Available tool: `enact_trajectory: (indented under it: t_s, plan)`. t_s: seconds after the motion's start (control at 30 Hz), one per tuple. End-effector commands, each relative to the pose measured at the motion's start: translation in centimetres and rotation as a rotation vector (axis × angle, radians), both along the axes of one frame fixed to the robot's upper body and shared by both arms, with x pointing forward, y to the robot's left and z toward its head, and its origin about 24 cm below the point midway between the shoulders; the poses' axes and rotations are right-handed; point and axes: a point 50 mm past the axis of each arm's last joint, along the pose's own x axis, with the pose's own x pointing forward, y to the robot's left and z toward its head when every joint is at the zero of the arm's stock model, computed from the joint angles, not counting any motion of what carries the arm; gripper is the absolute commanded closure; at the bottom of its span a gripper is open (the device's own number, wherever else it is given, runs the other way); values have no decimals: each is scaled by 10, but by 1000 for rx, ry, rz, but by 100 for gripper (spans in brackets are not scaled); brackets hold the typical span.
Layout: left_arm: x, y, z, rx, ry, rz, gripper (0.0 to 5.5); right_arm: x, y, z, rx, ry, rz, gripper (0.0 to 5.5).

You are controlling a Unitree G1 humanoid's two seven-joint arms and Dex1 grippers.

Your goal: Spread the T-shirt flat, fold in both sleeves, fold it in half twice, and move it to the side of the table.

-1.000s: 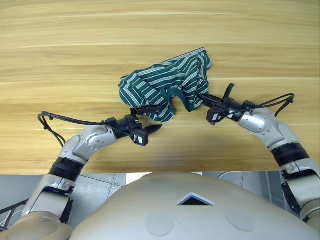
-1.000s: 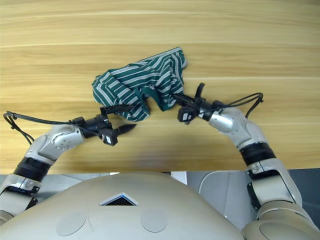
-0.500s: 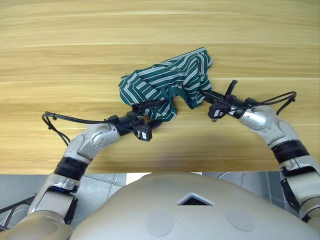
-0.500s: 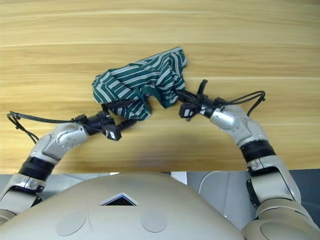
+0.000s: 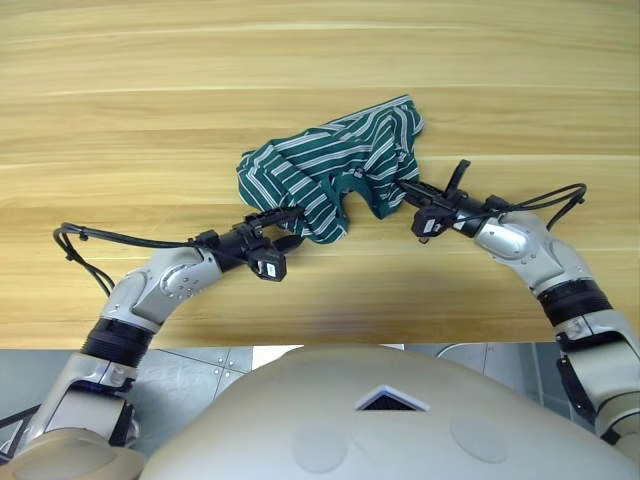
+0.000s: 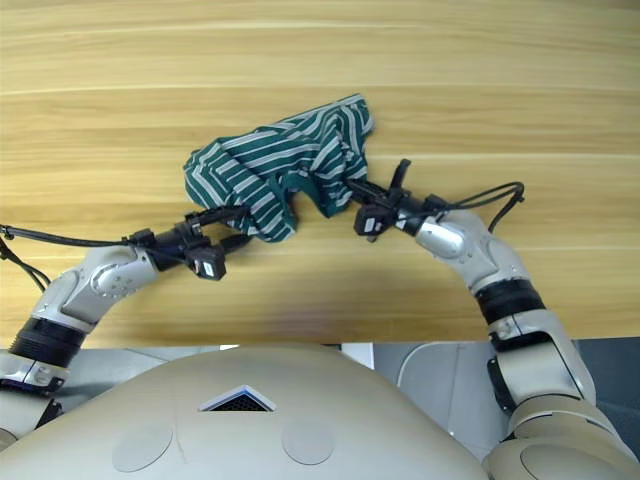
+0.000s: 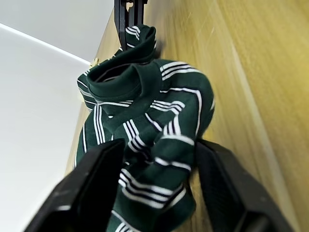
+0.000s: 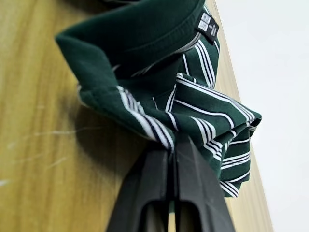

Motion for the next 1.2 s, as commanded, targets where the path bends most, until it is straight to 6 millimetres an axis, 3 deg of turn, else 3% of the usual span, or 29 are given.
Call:
enact_trajectory:
  t_s: [0.03,0.3,0.43,0.63,0.8,0.93,1.1,1.2]
  plan:
    - [3,2,0,22,0,1,347,-11,0,-19,-63,77,13,550]
    - [3,1,2,-6,-9,0,472,-11,1,-19,-59,73,11,550]
    - [17,6,15,-92,-97,85,524,-10,-1,-16,-24,58,-4,550]
    - [34,16,56,-524,-239,220,548,5,-20,34,370,-70,-169,550]
    - [34,26,68,-744,-247,243,548,4,-42,68,639,-140,-223,550]
    - [34,31,72,-835,-249,226,548,-9,-55,100,852,-210,-182,550]
    - [35,46,97,-994,-340,201,548,-33,-62,136,1074,-276,-55,550]
    - [55,62,107,-1096,-370,280,548,-29,-62,152,1182,-301,6,550]
